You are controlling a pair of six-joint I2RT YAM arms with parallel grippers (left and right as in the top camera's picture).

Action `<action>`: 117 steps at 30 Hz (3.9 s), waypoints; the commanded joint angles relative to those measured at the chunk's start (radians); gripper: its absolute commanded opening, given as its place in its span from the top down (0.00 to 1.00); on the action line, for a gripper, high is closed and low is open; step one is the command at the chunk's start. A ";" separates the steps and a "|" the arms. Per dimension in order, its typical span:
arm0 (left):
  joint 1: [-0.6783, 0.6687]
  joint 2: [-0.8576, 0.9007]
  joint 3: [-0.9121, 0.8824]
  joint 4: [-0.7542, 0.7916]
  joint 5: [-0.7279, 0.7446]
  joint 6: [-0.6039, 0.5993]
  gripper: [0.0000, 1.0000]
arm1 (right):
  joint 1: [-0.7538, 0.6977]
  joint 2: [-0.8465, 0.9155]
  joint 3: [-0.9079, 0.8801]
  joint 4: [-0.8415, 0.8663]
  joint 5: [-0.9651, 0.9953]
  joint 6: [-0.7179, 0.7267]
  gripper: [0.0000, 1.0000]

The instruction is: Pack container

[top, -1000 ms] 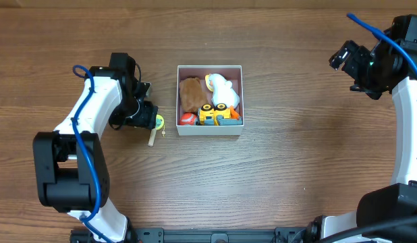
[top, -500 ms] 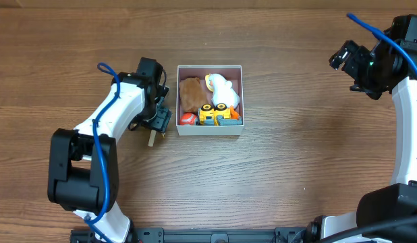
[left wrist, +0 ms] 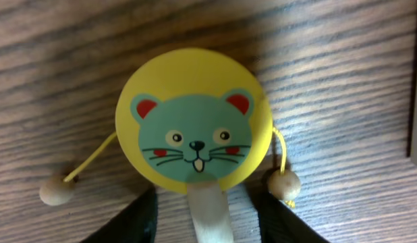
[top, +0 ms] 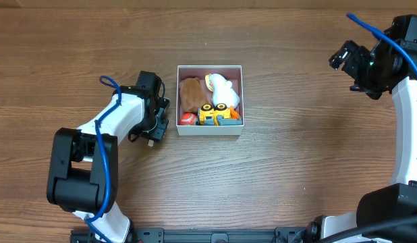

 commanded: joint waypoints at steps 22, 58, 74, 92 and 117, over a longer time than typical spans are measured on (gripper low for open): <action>-0.069 -0.018 0.804 -0.394 -0.007 0.024 0.83 | 0.003 -0.003 0.005 0.005 -0.001 0.000 0.00; -0.295 -0.050 0.904 -0.410 -0.229 -0.549 0.00 | 0.003 -0.003 0.005 0.005 -0.001 0.000 0.00; 0.266 -0.241 0.916 -0.647 -0.315 -0.534 0.00 | 0.003 -0.003 0.005 0.005 -0.001 0.000 0.00; 0.265 -0.180 0.916 -0.646 -0.315 -0.534 0.00 | 0.096 -0.170 0.005 0.002 0.119 -0.011 0.00; 0.265 -0.180 0.916 -0.646 -0.315 -0.534 0.00 | 0.188 -1.256 -1.130 0.507 0.256 -0.079 0.00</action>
